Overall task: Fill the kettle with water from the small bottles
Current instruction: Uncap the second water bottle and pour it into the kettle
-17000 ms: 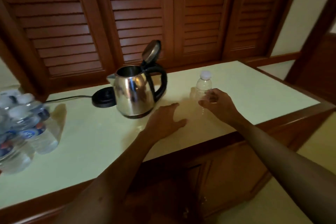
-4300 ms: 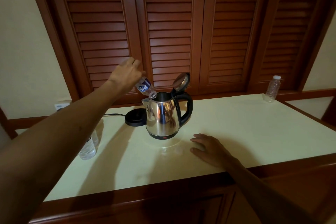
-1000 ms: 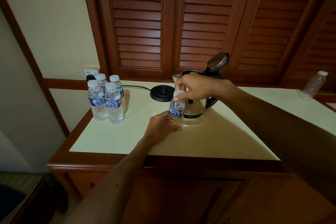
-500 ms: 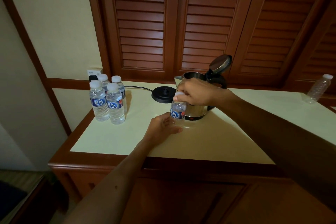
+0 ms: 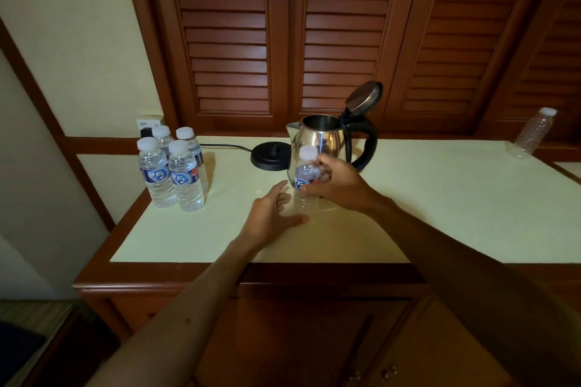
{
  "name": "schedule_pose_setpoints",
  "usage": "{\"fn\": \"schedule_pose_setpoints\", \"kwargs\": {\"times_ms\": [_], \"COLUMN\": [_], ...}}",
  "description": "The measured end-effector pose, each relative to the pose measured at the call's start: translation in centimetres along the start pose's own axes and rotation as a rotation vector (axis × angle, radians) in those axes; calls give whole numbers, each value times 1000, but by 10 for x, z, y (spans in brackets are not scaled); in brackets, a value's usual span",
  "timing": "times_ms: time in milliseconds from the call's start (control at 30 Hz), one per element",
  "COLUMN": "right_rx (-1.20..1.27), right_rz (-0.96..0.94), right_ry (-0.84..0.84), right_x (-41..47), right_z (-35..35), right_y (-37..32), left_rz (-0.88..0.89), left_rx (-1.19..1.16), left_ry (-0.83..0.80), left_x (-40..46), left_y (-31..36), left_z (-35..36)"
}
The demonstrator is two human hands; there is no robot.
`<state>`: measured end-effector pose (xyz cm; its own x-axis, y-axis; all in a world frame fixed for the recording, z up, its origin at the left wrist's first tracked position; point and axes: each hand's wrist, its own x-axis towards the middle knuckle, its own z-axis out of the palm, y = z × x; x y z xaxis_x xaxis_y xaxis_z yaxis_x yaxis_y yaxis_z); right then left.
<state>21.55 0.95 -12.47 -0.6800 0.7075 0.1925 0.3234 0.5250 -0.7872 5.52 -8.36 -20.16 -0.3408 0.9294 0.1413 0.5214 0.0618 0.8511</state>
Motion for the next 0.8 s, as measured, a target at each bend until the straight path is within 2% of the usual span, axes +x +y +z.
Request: {"fn": "schedule_pose_setpoints", "kwargs": {"times_ms": [167,300,533,800], "right_rx": [-61,-143,-326,-271], "right_rz": [79,175,192,363], "right_ry": [173,337,559,646], "right_x": [-31,-59,-106,-116], "right_z": [-51,-100,-190,-316], "right_y": [34,77,145,235], "left_rz": [152,222,350,380], "left_rx": [320,299,369,429], "left_ry": [17,-28,-173,-211], "left_x": [-3,12,62,134], "left_y": [21,55,108,167], "left_z": [15,56,154,282]}}
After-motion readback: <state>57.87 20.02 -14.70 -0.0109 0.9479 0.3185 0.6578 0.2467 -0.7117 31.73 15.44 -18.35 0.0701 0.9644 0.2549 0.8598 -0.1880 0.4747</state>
